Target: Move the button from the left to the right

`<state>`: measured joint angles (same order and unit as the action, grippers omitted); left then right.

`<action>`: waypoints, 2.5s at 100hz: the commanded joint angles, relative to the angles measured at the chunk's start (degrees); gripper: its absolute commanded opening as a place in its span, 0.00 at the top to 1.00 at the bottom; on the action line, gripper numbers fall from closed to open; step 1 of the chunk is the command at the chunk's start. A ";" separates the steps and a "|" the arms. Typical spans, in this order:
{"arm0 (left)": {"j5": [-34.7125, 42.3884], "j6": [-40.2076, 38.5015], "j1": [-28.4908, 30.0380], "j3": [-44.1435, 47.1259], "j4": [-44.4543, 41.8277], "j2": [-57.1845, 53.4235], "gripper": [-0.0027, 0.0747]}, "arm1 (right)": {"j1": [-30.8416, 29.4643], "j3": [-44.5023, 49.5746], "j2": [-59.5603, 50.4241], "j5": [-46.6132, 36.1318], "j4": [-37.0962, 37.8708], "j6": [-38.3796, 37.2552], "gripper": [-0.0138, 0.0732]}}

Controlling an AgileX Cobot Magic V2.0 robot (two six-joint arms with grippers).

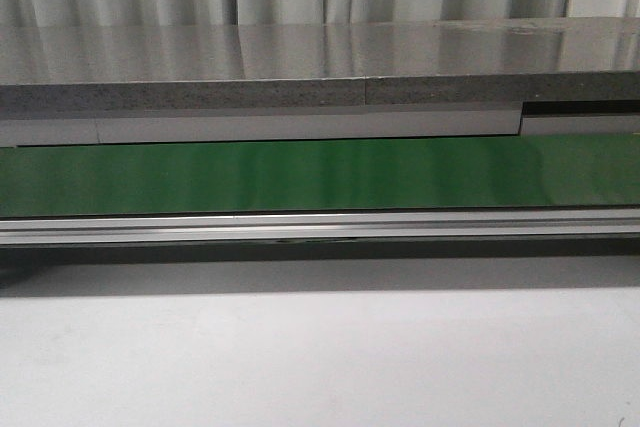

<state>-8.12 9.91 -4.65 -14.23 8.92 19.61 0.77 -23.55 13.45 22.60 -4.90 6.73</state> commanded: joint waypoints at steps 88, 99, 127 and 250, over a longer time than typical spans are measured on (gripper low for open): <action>4.83 0.13 -0.47 -1.51 0.61 0.24 0.99 | 2.64 7.86 -7.86 -9.45 1.75 -4.59 0.92; 4.83 0.13 -0.47 -1.51 0.61 0.24 0.99 | 2.64 12.54 -11.64 -11.89 1.81 -5.08 0.92; 4.83 0.13 -0.47 -1.51 0.61 0.24 0.99 | 2.64 21.78 -15.22 -19.60 1.76 -5.54 0.92; 4.83 0.13 -0.47 -1.51 0.61 0.24 0.99 | 2.64 24.30 -15.22 -22.17 1.76 -5.59 0.92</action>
<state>-8.12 9.91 -4.65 -14.23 8.92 19.61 3.36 1.59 -0.64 5.34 -3.50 1.23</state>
